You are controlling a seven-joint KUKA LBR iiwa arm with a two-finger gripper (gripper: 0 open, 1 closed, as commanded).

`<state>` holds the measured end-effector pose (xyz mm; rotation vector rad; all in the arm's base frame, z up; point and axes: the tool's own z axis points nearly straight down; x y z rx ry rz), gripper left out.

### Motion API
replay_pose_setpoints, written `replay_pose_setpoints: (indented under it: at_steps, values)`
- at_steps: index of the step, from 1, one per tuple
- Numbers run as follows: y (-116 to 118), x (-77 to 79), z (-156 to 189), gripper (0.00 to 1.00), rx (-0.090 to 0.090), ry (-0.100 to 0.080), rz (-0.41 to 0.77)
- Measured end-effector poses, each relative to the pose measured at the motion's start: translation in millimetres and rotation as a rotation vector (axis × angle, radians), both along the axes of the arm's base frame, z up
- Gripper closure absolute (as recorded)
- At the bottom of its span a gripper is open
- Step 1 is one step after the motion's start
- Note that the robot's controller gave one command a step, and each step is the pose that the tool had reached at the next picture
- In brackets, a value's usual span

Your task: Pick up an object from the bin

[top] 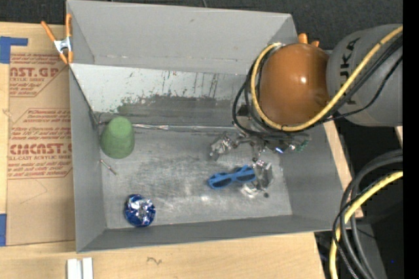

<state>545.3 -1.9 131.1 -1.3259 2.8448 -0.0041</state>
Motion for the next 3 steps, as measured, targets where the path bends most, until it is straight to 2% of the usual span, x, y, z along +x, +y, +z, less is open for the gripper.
replay_pose_setpoints:
  at_steps: [1, 2, 3]
  values:
    - [-31.1, -26.8, -60.3, 0.0, 0.005, -0.003, 0.313]
    - [-30.6, -26.3, -59.3, 1.0, 0.005, -0.004, 0.314]
    - [-120.2, -14.7, -30.3, 1.0, 0.0, 0.003, 0.663]
